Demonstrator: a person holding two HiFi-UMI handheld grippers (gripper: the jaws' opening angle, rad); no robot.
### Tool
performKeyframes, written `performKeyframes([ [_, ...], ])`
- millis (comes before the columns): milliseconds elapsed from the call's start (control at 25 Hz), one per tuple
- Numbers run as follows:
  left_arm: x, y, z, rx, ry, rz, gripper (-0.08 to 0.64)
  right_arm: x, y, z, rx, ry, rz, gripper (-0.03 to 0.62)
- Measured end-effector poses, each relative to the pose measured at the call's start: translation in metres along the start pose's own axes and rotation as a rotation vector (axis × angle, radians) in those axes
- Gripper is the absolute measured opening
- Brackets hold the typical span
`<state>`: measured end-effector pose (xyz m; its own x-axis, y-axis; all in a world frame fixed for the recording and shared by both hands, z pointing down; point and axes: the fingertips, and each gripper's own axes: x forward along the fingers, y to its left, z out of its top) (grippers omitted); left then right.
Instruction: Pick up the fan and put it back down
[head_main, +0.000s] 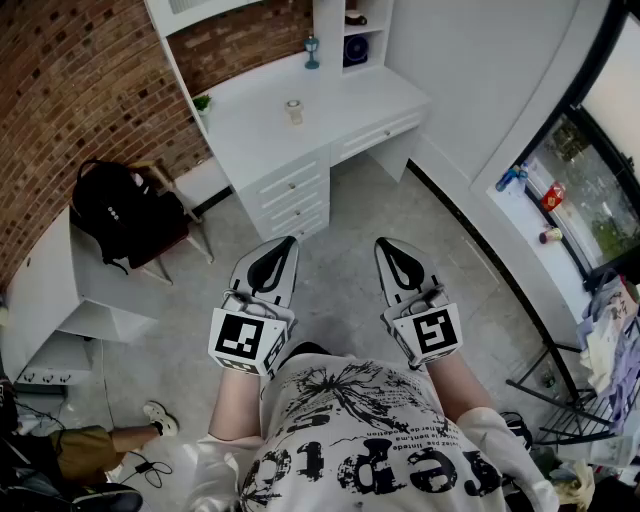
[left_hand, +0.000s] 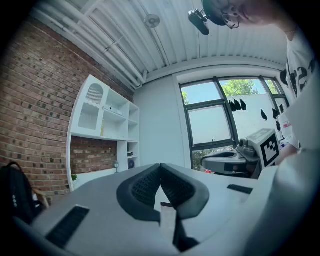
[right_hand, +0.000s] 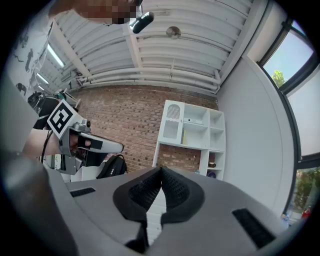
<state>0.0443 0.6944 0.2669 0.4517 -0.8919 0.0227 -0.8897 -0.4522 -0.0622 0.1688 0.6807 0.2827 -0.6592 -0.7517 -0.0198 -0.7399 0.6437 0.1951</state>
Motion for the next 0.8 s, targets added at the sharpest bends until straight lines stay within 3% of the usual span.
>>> performKeyframes([
  [440, 0.010, -0.014, 0.005, -0.006, 0.002, -0.021, 0.014, -0.010, -0.013, -0.003, 0.031, 0.003, -0.016, 0.014],
  [560, 0.016, -0.022, 0.010, -0.033, -0.032, -0.027, 0.014, -0.017, -0.022, -0.003, 0.056, -0.009, -0.015, 0.014],
  [600, 0.018, -0.024, 0.013, -0.046, -0.055, -0.028, 0.071, -0.019, -0.026, -0.004, 0.070, -0.012, -0.018, 0.014],
  [640, 0.021, -0.026, 0.015, -0.054, -0.076, -0.025, 0.304, -0.021, -0.030, -0.006, 0.078, -0.014, -0.020, 0.015],
  [680, 0.024, -0.028, 0.017, -0.052, -0.088, -0.017, 0.387, -0.022, -0.034, -0.008, 0.082, -0.013, -0.021, 0.015],
  [800, 0.034, -0.032, 0.015, -0.024, -0.069, 0.004, 0.387, -0.024, -0.047, -0.014, 0.094, -0.004, -0.029, 0.015],
])
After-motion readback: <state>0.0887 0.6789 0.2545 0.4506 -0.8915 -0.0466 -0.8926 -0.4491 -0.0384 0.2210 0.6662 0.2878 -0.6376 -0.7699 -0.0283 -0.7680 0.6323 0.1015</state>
